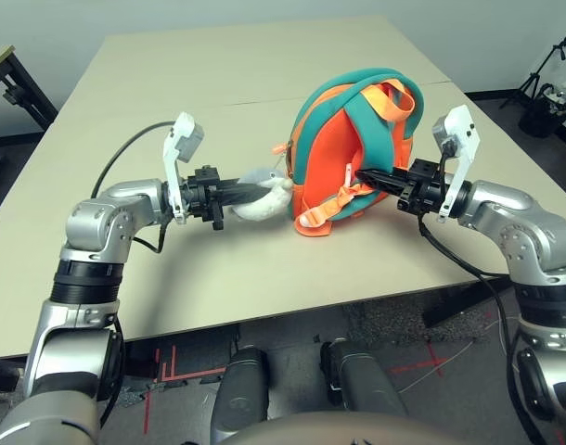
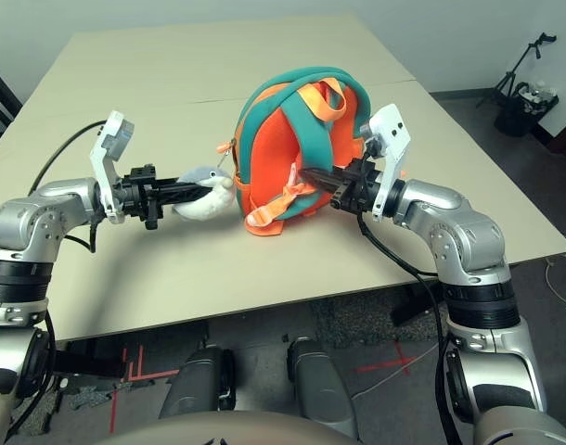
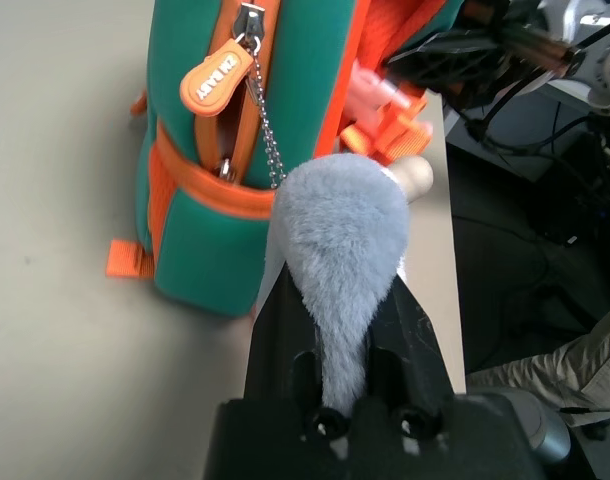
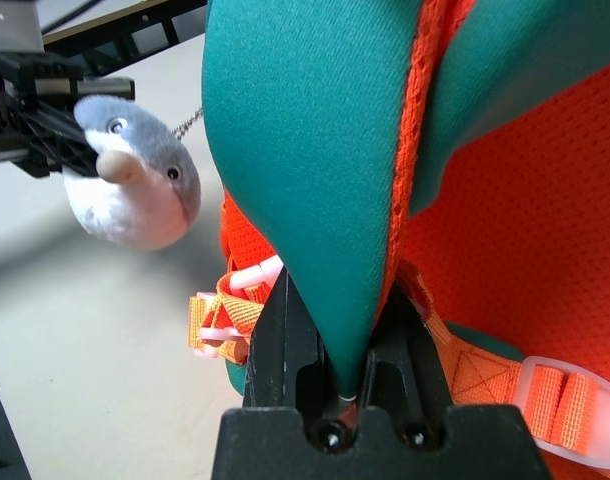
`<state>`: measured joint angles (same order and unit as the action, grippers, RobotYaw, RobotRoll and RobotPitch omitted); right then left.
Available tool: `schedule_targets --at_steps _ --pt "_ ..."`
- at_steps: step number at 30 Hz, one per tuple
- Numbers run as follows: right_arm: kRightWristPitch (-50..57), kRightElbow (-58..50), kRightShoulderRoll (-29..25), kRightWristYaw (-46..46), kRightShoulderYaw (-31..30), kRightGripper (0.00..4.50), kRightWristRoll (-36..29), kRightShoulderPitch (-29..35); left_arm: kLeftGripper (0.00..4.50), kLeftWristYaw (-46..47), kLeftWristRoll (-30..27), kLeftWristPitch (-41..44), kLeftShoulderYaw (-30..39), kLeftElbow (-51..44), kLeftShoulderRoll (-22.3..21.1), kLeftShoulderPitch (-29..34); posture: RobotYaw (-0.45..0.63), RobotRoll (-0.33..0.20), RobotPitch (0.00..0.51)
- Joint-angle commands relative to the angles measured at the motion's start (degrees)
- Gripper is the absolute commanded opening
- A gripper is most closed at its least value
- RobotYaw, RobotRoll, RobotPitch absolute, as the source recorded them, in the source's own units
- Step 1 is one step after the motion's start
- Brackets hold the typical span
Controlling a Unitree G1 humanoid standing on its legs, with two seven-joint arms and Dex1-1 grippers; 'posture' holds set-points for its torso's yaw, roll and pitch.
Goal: Put the pencil case into the backpack and zip it.
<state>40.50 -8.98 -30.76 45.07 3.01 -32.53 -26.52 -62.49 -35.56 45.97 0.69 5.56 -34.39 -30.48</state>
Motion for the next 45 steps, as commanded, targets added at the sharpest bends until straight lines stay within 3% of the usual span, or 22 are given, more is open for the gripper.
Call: schedule_targets --at_steps 1,11,14,15,16,17,20,24,27,33,37,41,45 --pt "0.0 0.6 -0.5 0.1 0.0 0.1 0.3 -0.8 0.18 -0.4 0.9 0.8 -1.7 1.3 0.0 1.5 -0.1 0.0 0.088" --pt "0.1 0.6 -0.6 0.2 -0.3 0.1 0.4 -0.5 0.18 0.2 1.2 0.7 -1.8 1.6 -0.4 3.2 -0.1 0.0 0.093" --pt "0.4 0.6 -1.3 0.7 -0.6 0.1 0.5 -0.6 0.18 0.8 -2.3 3.0 1.8 0.6 -0.2 3.1 -0.1 0.0 0.095" --pt "0.8 0.5 -1.9 1.3 -0.9 0.1 0.6 -0.6 0.93 1.4 -3.6 3.7 3.6 0.4 0.0 2.9 -0.1 0.0 0.096" --pt "1.3 0.3 -3.2 2.6 -1.4 0.1 0.6 -0.5 1.16 2.2 -4.3 3.9 5.1 0.2 0.0 2.6 -0.09 0.0 0.1" --pt "1.5 0.0 -4.7 4.1 -2.0 0.85 0.8 -0.5 1.59 3.7 -4.2 3.8 6.3 0.2 0.0 2.5 -0.09 0.0 0.1" --pt "1.0 0.0 -10.3 9.3 -3.4 1.86 1.5 -1.4 2.76 6.0 -0.9 1.9 6.3 -1.0 -2.2 3.3 -0.09 0.0 0.103" --pt "-0.1 2.4 -17.1 16.4 -3.5 3.46 1.9 -3.6 4.43 6.4 -5.0 5.1 9.9 -4.3 -3.7 3.9 -0.08 0.0 0.099" --pt "-0.8 6.7 -21.0 22.1 -3.8 4.45 2.2 -5.4 4.5 7.6 -5.2 5.8 11.8 -5.9 -5.3 4.0 -0.07 0.0 0.095" --pt "-6.9 23.9 -23.8 28.2 -5.3 4.45 7.9 -9.9 4.5 12.5 -5.3 9.3 15.6 -6.6 -7.8 7.2 -0.05 0.0 0.087" --pt "-14.6 38.1 -20.3 22.2 -3.2 4.45 12.8 -13.8 4.5 15.2 -3.3 2.5 19.4 -6.1 -6.1 11.7 -0.04 0.0 0.084" --pt "-24.3 52.8 -15.4 12.0 -1.6 4.45 17.6 -16.6 4.5 24.2 2.9 -11.5 23.8 2.2 -0.9 13.1 -0.04 0.0 0.077" --pt "-32.5 63.4 -12.8 1.1 0.2 4.45 21.4 -19.0 4.5 30.5 6.9 -19.7 25.0 4.5 2.3 13.9 -0.04 0.0 0.072"
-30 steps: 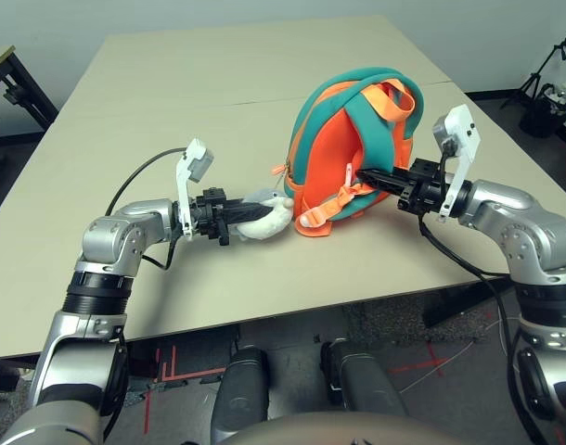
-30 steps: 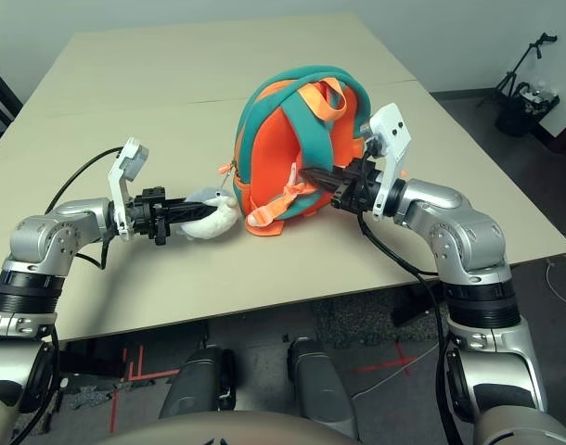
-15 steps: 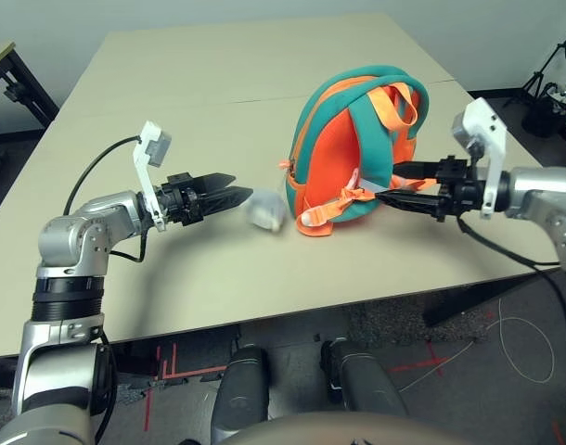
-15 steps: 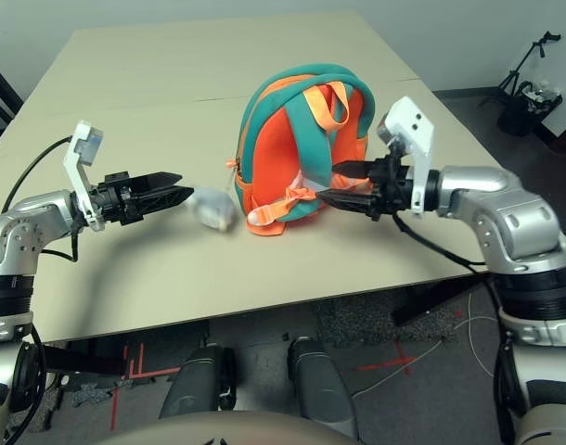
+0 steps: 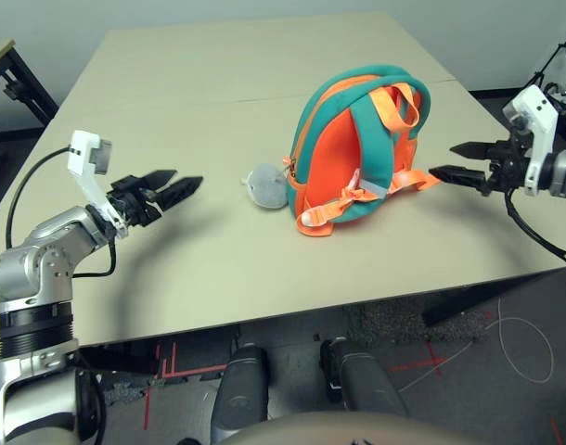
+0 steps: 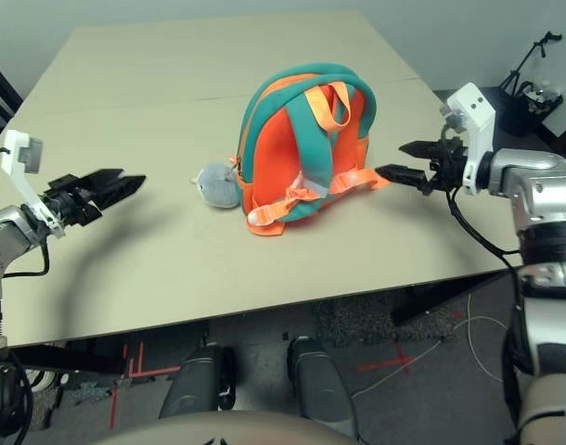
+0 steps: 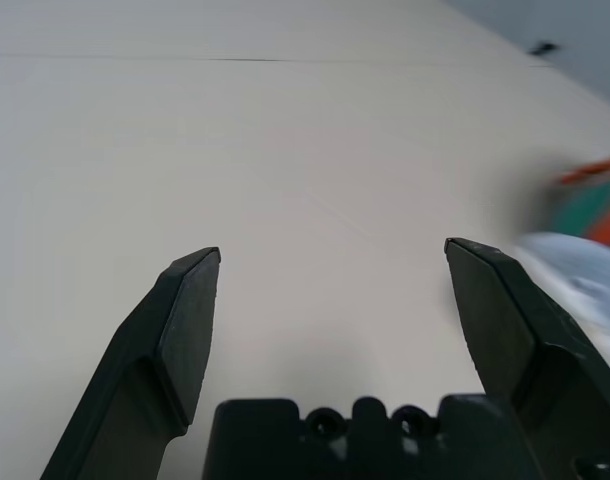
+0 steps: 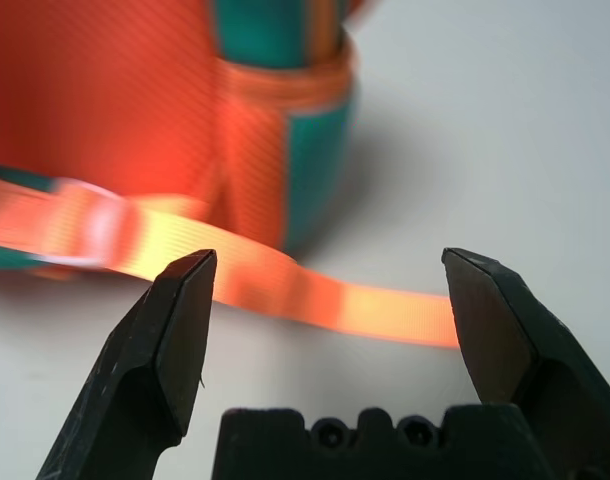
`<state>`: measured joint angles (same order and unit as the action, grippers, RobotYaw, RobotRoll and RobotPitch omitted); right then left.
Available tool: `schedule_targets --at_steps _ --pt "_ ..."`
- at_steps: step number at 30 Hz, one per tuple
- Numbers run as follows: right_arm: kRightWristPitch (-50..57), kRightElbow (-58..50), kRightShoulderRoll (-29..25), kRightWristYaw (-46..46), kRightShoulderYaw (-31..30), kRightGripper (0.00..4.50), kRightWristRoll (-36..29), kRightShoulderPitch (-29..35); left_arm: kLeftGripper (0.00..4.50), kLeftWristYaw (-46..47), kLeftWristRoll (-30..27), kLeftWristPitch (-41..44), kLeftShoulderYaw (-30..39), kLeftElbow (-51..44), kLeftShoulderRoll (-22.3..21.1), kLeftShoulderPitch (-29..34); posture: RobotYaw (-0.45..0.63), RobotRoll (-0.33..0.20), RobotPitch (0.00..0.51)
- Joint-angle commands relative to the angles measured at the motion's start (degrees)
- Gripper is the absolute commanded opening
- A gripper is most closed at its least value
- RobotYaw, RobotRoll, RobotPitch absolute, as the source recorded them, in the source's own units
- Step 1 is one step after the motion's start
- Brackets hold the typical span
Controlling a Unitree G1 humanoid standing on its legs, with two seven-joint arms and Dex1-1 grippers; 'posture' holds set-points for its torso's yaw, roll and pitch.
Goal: Put the pencil case into the backpack and zip it.
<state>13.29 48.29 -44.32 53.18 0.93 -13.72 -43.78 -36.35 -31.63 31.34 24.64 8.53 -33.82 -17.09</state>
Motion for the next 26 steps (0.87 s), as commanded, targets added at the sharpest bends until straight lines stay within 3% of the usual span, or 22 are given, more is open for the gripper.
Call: schedule_targets --at_steps 1,6,12,26 --pt "-6.9 8.3 1.4 -9.6 2.8 4.45 3.1 -2.2 4.5 5.6 3.2 -6.0 1.4 1.6 2.5 0.7 -0.04 0.0 0.071" --pt "-14.0 16.2 4.0 -20.1 6.9 4.45 3.6 -2.7 4.5 14.8 8.1 -15.2 2.6 2.9 6.6 1.5 -0.04 0.0 0.075" --pt "-20.3 20.3 5.2 -29.0 13.3 4.45 1.7 -2.9 4.5 19.8 12.2 -19.9 1.9 5.6 7.2 3.7 -0.04 0.0 0.079" --pt "-21.8 20.5 8.7 -28.7 17.0 4.45 1.2 -1.8 4.5 25.8 14.1 -22.3 2.3 9.0 7.2 3.8 -0.03 0.0 0.077"
